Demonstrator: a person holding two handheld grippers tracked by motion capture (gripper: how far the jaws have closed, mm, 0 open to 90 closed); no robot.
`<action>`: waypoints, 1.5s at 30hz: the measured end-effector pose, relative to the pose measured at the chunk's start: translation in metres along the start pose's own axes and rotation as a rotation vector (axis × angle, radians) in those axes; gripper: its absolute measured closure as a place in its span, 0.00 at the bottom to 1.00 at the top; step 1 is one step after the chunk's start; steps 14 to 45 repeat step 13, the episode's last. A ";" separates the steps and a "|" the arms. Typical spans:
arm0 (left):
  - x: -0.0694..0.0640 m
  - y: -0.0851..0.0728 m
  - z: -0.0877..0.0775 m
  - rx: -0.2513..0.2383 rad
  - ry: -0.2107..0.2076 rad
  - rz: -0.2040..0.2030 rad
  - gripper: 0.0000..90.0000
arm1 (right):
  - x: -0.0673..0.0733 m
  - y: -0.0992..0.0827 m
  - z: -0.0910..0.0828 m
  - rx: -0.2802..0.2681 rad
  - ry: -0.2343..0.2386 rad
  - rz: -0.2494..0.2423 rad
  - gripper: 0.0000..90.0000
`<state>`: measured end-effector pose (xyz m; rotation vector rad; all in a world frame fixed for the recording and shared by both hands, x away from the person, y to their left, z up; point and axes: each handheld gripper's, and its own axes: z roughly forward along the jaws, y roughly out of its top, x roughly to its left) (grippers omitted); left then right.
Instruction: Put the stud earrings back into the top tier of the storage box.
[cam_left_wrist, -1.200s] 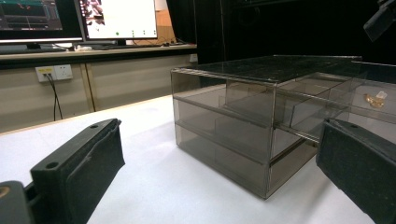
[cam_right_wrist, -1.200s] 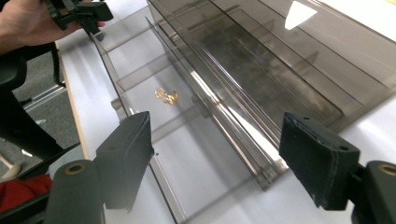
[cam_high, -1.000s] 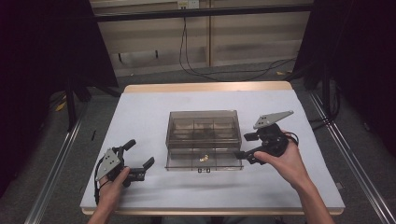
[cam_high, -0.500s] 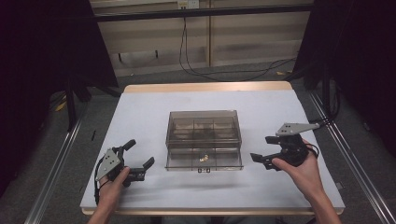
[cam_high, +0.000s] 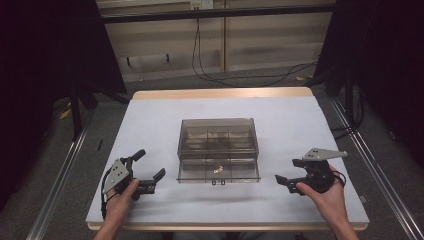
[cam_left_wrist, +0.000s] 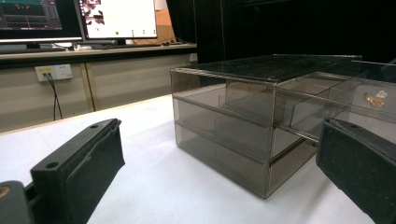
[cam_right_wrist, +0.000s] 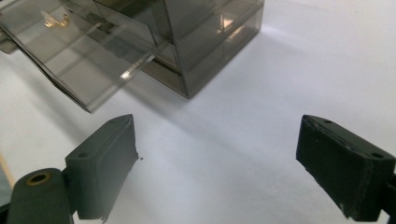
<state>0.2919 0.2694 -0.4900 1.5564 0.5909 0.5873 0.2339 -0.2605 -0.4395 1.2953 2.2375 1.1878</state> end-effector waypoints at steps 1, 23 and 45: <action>0.000 0.000 0.000 0.000 0.000 0.000 0.01 | 0.000 0.000 0.000 0.000 0.000 0.000 0.13; 0.001 0.000 0.000 0.004 -0.002 0.001 0.01 | -0.010 -0.025 -0.007 -0.068 -0.119 0.063 0.11; 0.001 0.000 0.000 0.004 -0.002 0.001 0.01 | -0.010 -0.025 -0.007 -0.068 -0.119 0.063 0.11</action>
